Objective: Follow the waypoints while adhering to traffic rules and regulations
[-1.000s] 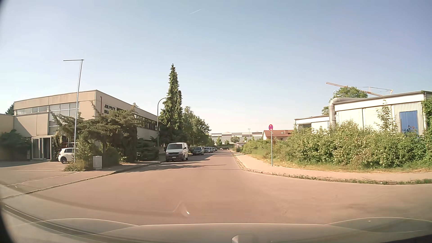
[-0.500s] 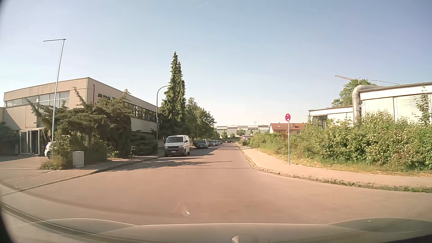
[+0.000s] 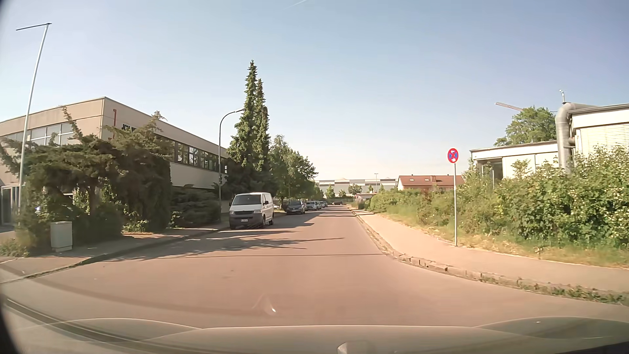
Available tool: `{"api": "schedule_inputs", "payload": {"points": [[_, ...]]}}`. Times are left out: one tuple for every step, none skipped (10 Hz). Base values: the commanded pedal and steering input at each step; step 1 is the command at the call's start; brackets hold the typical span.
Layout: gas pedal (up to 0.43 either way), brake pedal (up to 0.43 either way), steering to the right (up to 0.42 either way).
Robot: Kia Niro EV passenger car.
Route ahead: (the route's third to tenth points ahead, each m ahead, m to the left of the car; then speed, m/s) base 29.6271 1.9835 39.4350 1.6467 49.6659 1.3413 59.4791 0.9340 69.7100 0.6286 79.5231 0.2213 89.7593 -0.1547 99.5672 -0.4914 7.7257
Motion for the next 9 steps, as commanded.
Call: {"api": "schedule_inputs", "payload": {"points": [[0.169, 0.0, -0.009], [0.169, 0.0, -0.009], [0.169, 0.0, -0.007], [0.169, 0.0, 0.002], [0.169, 0.0, 0.009], [0.169, 0.0, 0.009], [0.169, 0.0, 0.01], [0.177, 0.0, 0.009], [0.177, 0.0, 0.01]]}}
